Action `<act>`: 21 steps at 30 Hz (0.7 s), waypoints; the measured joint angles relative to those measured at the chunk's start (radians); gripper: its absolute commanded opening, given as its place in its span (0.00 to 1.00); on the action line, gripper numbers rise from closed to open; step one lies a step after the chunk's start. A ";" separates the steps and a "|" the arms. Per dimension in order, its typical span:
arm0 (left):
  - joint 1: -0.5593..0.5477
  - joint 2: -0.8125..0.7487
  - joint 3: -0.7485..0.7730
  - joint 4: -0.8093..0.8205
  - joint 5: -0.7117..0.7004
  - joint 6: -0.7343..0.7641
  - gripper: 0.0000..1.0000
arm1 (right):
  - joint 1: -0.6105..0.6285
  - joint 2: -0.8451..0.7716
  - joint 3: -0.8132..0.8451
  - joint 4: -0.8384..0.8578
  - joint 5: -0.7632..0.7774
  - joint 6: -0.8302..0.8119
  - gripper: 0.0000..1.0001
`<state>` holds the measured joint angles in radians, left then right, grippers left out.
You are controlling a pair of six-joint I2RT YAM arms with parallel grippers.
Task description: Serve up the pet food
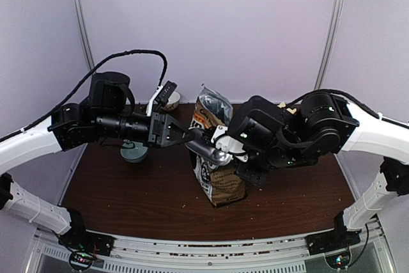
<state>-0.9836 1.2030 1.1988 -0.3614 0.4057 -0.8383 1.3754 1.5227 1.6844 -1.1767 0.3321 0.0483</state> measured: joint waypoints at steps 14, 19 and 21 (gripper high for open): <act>-0.004 0.018 -0.004 -0.029 -0.006 -0.012 0.00 | 0.006 0.008 0.019 -0.048 0.033 -0.026 0.00; -0.004 0.021 -0.017 -0.018 -0.005 -0.023 0.00 | 0.008 0.009 0.019 -0.055 0.047 -0.043 0.10; -0.004 0.020 -0.029 0.000 -0.008 -0.032 0.00 | 0.009 0.009 0.016 -0.055 0.058 -0.046 0.31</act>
<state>-0.9874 1.2232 1.1702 -0.3611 0.3973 -0.8700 1.3842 1.5314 1.7004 -1.2316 0.3904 0.0021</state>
